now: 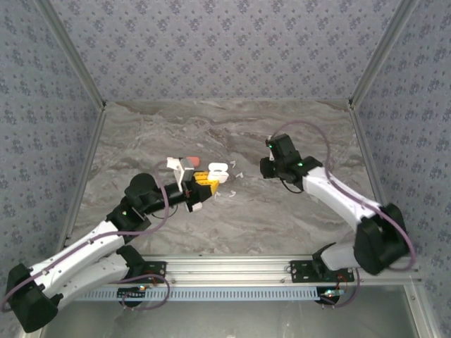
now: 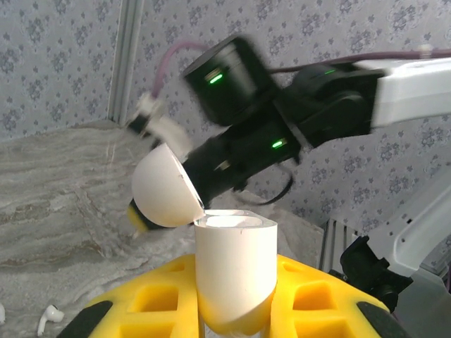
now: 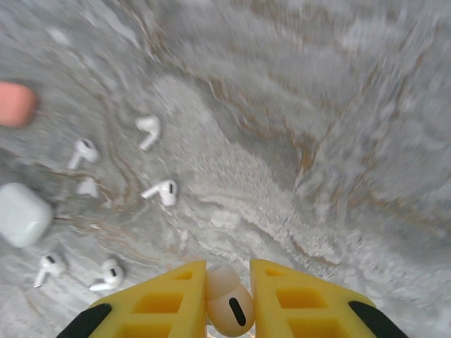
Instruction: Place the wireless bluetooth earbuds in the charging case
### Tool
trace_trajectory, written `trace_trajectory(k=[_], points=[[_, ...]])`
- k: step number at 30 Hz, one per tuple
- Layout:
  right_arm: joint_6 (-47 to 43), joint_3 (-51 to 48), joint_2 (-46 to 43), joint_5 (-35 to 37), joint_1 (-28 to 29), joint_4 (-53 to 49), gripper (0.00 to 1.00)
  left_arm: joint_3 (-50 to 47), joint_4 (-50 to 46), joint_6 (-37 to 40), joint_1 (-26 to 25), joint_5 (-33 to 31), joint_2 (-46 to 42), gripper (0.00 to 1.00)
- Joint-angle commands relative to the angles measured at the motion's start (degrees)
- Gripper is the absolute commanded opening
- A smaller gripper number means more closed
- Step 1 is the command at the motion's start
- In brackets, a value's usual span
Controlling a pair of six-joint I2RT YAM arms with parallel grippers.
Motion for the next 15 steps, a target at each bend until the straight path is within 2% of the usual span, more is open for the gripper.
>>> trace_trajectory(k=[1,8,15], points=[[-6.7,-2.8,-8.9,-0.4,0.3,1.2,0.23,0.2,5.0,-1.6,-0.3,0.6,2.5,0.00],[-15.0,-3.9,-24.9,-6.9,0.7,1.9,0.23,4.2,9.3,-5.5,-0.4,3.6,12.5,0.00],[-22.0,-0.7,-30.0,-8.4,3.3,-0.1,0.23,7.8,14.1,-10.0,-0.3,7.2,20.2,0.00]])
